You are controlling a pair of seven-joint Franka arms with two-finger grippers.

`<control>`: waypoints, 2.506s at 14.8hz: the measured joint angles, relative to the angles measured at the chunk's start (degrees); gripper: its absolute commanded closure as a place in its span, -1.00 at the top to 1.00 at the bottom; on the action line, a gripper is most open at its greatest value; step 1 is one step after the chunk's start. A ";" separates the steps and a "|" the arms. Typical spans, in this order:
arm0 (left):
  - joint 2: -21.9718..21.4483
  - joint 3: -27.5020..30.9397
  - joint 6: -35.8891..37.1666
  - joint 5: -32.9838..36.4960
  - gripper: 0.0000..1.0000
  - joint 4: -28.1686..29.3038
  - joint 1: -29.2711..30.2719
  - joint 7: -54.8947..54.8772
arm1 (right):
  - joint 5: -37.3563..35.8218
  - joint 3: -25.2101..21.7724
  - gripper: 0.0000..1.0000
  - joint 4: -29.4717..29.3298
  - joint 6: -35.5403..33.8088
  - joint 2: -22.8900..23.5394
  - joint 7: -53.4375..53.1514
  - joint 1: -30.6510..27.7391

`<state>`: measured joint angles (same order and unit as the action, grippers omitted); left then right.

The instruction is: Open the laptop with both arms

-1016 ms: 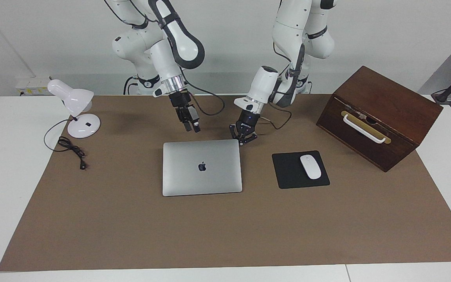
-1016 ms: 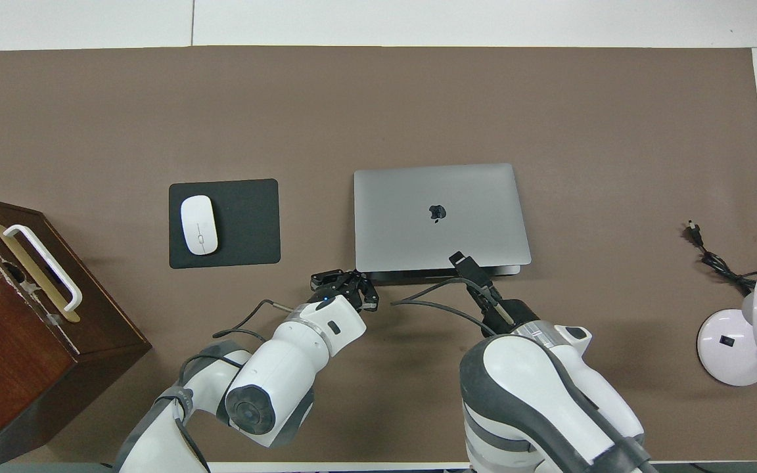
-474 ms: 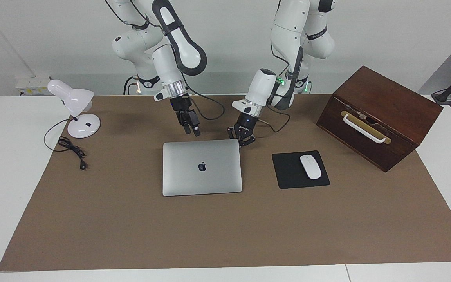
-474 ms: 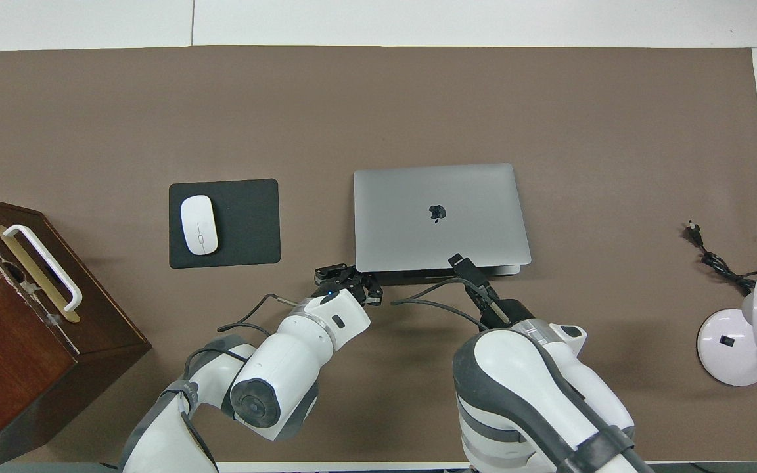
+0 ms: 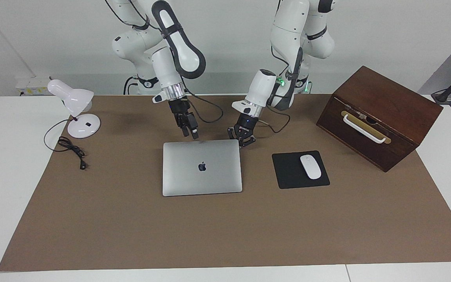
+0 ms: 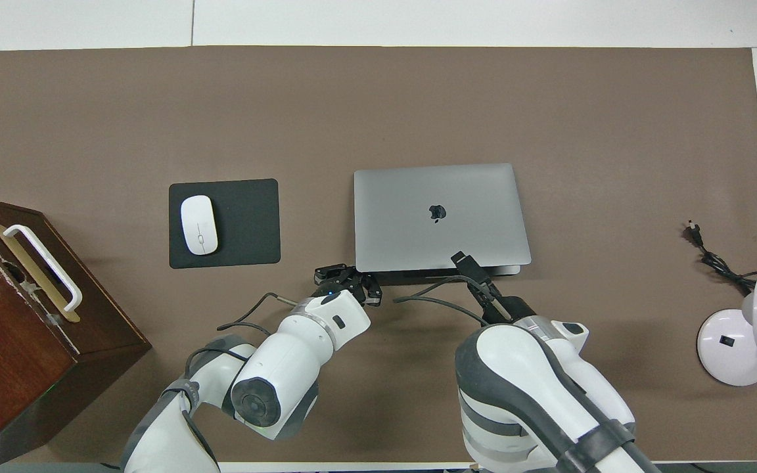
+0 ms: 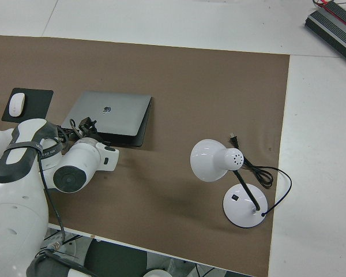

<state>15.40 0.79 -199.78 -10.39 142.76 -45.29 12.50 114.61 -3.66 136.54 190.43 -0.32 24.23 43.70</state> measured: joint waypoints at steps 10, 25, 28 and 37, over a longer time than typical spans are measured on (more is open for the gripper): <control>0.05 -0.02 -0.08 0.00 -1.00 0.00 0.00 -1.62 | 0.00 -0.02 1.00 -2.99 -0.19 2.61 2.34 -2.73; 0.10 -0.03 -0.17 0.00 -1.00 0.00 0.00 -2.26 | 0.00 -0.02 1.00 -9.14 -0.19 5.30 7.97 -4.44; 0.11 -0.03 -0.19 0.00 -1.00 0.00 0.00 -2.26 | 0.00 -0.03 1.00 -11.87 -0.19 6.21 9.29 -5.53; 0.13 -0.04 -0.23 0.00 -1.00 0.00 0.00 -2.27 | -0.10 -0.07 1.00 -18.40 -0.93 7.76 11.19 -8.55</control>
<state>15.53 0.76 -200.01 -10.39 142.76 -45.29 10.23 114.51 -3.73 118.14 189.49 7.43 35.43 35.15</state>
